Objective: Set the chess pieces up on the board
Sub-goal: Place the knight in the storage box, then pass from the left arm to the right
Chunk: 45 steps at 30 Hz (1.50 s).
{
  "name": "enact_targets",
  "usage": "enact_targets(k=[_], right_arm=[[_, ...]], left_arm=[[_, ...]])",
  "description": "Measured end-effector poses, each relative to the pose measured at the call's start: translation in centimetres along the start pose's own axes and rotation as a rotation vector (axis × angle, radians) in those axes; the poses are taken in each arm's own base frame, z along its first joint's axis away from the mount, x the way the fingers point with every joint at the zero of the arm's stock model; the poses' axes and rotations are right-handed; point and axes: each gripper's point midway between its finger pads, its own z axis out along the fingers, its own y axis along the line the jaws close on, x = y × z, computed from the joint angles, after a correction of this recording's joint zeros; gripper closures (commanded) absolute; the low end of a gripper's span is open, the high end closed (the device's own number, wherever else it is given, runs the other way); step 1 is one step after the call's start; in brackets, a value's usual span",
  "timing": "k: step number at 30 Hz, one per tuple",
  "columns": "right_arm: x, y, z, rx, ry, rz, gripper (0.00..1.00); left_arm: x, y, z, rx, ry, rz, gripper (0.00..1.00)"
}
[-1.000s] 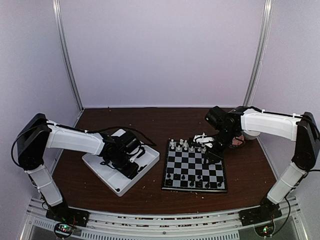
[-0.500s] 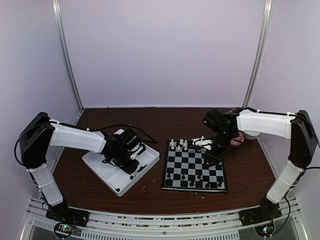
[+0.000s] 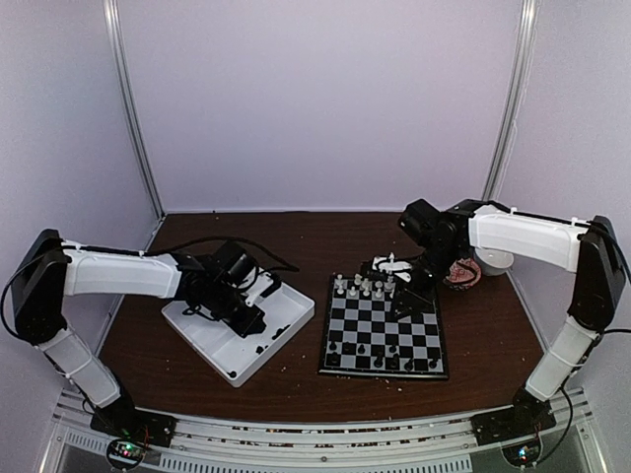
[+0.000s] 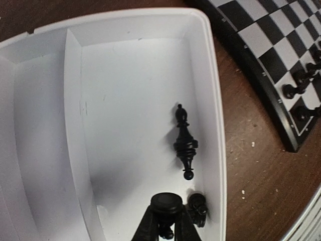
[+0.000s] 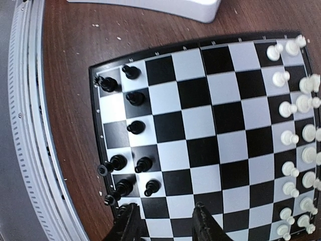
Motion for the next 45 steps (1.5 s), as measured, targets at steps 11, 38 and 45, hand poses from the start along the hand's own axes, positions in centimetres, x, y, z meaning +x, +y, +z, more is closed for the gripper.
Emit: enact_targets(k=[11, 38, 45], right_arm=[[-8.8, 6.3, -2.7, -0.083, -0.238, -0.333, 0.56], [-15.3, 13.0, -2.0, -0.109, -0.405, -0.631, 0.53], [-15.6, 13.1, -1.8, -0.101, -0.399, -0.647, 0.60]], left_arm=[[-4.2, -7.7, -5.8, 0.458, -0.155, 0.154, 0.93], [-7.5, -14.4, -10.7, 0.975, -0.226, 0.173, 0.92], [-7.5, -14.6, -11.0, 0.991, -0.226, 0.175, 0.92]])
